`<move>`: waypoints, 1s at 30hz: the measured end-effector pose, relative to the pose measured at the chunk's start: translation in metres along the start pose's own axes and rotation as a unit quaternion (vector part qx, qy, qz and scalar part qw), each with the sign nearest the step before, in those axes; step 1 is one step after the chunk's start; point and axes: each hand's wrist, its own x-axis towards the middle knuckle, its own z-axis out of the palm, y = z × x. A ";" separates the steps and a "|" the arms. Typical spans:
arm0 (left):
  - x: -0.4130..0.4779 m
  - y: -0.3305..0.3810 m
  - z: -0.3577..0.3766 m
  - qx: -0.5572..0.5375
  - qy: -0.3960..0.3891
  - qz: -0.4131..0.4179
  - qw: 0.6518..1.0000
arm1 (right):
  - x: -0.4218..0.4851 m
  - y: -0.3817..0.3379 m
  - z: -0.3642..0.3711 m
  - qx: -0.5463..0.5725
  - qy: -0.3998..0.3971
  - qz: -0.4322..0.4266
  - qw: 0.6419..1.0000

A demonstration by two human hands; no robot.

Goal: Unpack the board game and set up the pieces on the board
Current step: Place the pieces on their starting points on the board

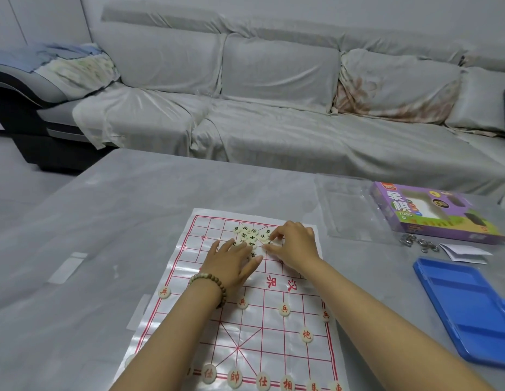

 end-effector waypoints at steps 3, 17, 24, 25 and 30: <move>-0.001 -0.002 0.001 0.012 -0.011 0.006 1.000 | -0.002 0.002 -0.001 -0.004 0.002 -0.013 1.000; -0.009 -0.004 0.001 0.025 -0.021 0.020 0.999 | -0.037 0.025 -0.021 -0.001 -0.044 -0.032 0.999; -0.014 -0.002 0.003 0.045 -0.030 0.033 0.998 | -0.040 0.024 -0.021 0.000 -0.045 -0.032 0.998; -0.014 -0.001 0.003 0.047 -0.033 0.035 0.998 | -0.040 0.024 -0.021 -0.004 -0.044 -0.032 0.999; -0.014 0.000 0.008 0.053 -0.050 0.033 0.997 | -0.033 0.025 -0.023 0.019 -0.030 -0.023 0.999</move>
